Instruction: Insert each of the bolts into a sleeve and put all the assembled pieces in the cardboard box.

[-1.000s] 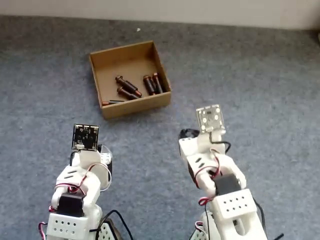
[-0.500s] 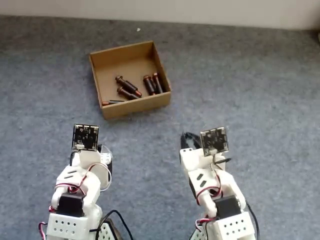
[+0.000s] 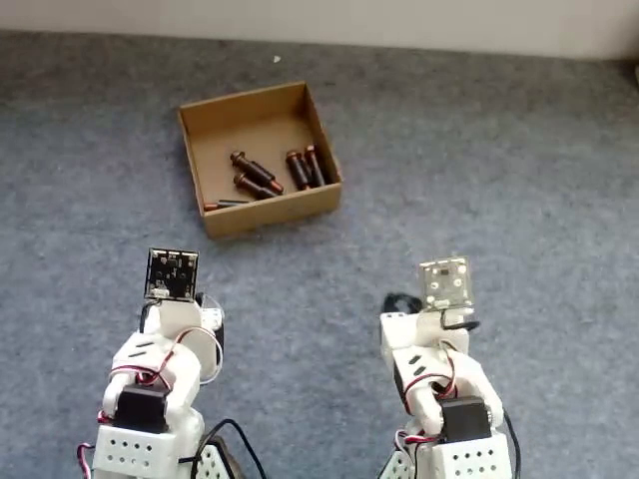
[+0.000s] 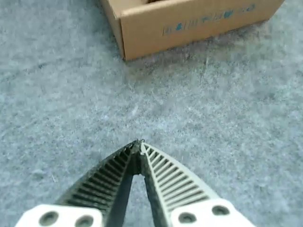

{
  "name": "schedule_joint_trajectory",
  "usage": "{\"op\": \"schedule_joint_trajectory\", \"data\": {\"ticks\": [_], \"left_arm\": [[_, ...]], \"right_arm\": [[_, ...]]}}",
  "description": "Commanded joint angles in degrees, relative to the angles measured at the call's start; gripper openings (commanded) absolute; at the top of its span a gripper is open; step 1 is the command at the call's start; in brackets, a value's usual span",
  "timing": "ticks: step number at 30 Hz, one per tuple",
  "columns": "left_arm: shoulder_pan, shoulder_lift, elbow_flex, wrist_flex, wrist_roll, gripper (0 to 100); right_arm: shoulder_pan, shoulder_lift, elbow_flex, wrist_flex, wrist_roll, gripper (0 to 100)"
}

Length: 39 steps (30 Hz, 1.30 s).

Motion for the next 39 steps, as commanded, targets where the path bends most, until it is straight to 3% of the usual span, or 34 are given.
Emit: {"op": "schedule_joint_trajectory", "data": {"ticks": [1,5,39], "left_arm": [[-0.3,-0.1,1.1,4.0,-0.6,3],[0.0,-0.1,1.1,4.8,-0.5,3],[-0.2,0.0,1.1,4.8,-0.5,3]], "right_arm": [[3.7,-0.6,8.4,8.0,-0.2,1.1],[7.9,-0.6,8.4,15.1,-0.2,1.1],[8.7,-0.6,8.4,14.8,-0.2,1.1]]}}
